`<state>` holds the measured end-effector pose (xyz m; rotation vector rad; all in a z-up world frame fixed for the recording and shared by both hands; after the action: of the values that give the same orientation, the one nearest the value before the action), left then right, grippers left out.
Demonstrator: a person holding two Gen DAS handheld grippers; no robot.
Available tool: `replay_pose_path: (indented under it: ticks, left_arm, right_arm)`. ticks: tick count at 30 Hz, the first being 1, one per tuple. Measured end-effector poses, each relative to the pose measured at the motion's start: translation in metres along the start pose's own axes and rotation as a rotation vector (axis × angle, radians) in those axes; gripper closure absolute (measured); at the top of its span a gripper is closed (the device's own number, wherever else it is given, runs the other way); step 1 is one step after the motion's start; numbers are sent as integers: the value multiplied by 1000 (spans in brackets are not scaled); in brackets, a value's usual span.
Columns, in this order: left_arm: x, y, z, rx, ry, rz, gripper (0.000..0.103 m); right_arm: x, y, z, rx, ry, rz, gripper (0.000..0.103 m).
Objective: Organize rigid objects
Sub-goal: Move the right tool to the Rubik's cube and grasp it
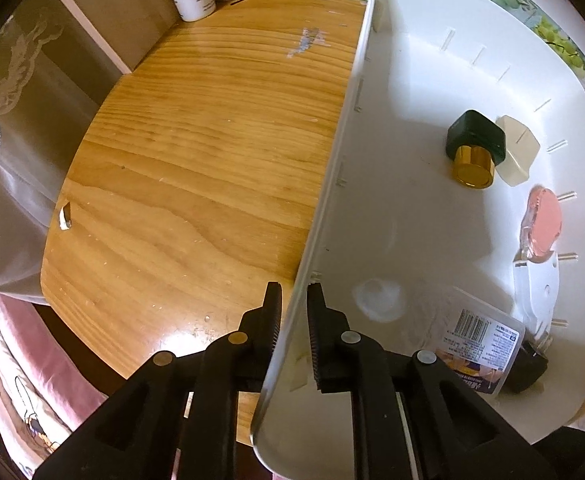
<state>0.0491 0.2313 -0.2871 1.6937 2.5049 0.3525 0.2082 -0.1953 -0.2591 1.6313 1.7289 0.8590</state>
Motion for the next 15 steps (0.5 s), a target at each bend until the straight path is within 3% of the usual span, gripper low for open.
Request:
replay_pose_path:
  ticks: [15]
  left_arm:
    - [3, 0, 3, 8, 15, -43, 87]
  right_arm:
    - [-4, -10, 57, 86, 30, 26, 28]
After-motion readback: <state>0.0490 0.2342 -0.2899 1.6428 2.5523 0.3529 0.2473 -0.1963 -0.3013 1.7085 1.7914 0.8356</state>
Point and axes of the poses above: each gripper's, at about its wrist camera, not at the fingertips, and z roughly the way its jaws point, x to its left, y to its top, the point moved 6 cm from there along z, roughly the way its jaws point, and after that the axes turned 2 degrees about -x, right-handed, at the moved point
